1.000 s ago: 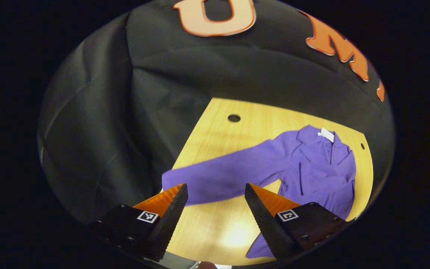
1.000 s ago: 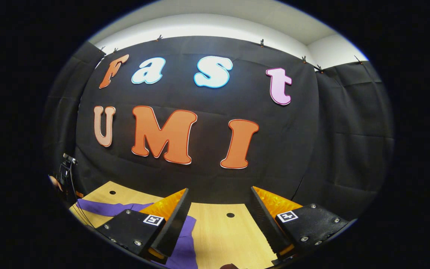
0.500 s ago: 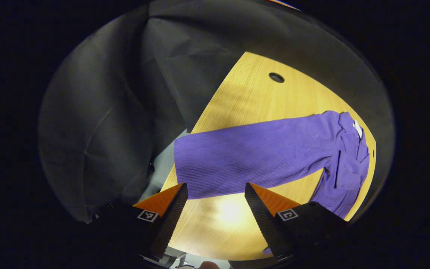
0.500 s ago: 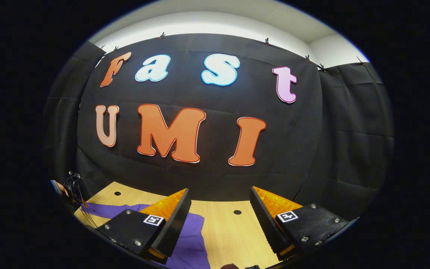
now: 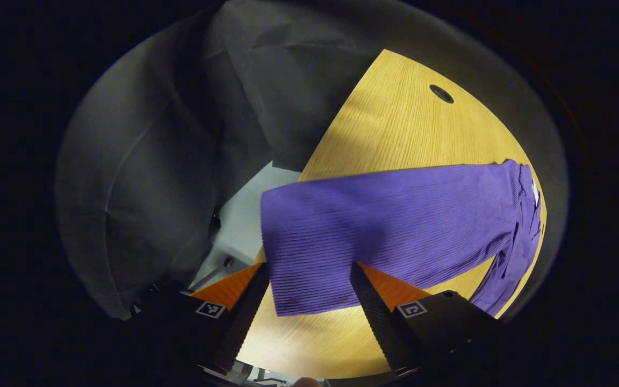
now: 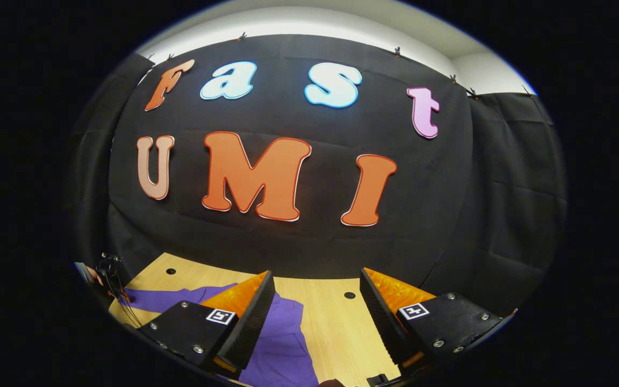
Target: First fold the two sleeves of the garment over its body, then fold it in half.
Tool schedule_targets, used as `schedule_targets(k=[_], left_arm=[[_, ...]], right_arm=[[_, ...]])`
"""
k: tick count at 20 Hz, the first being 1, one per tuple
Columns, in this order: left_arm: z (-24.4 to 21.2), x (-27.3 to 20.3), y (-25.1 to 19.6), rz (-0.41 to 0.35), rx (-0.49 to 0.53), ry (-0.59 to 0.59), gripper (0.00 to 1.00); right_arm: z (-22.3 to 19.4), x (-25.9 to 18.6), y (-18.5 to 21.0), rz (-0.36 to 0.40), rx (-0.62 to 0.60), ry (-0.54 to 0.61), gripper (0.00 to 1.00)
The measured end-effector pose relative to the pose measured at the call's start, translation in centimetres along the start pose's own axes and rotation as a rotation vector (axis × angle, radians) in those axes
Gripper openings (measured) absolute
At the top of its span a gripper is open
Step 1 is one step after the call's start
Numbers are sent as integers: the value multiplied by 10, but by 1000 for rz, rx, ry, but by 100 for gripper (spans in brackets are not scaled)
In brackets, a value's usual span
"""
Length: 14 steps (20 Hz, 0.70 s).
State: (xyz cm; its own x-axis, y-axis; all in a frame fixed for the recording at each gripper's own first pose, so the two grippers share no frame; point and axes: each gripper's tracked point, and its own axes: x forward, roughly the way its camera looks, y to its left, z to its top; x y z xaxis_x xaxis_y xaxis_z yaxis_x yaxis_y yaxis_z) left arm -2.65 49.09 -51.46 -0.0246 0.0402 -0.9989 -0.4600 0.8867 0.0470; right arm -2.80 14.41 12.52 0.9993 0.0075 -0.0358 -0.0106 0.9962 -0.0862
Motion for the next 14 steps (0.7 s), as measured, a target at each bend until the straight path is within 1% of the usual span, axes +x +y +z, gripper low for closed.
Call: schedule_targets(k=[3, 4, 7, 9, 10, 11, 14], left_arm=[[3, -4, -1, 3, 10, -6, 97], [5, -2, -2, -5, 14, -12, 91], [8, -1, -9, -32, 13, -37, 30], [9, -5, -18, -59, 15, -45, 14], [8, -5, -22, -70, 11, -37, 8], [7, -7, -25, -77, 15, -34, 8], [16, -29, -30, -64, 54, -85, 8]], right_arm=[[1, 6, -2, 20, -2, -2, 94], [1, 9, -5, 22, 7, -3, 94], [3, 15, -16, 17, 28, -19, 94], [-3, 20, -23, 13, 28, -10, 94], [-6, 21, -26, 14, 26, -2, 94], [-9, 22, -28, 14, 28, 4, 94], [-16, 26, -29, 30, 39, 15, 94]])
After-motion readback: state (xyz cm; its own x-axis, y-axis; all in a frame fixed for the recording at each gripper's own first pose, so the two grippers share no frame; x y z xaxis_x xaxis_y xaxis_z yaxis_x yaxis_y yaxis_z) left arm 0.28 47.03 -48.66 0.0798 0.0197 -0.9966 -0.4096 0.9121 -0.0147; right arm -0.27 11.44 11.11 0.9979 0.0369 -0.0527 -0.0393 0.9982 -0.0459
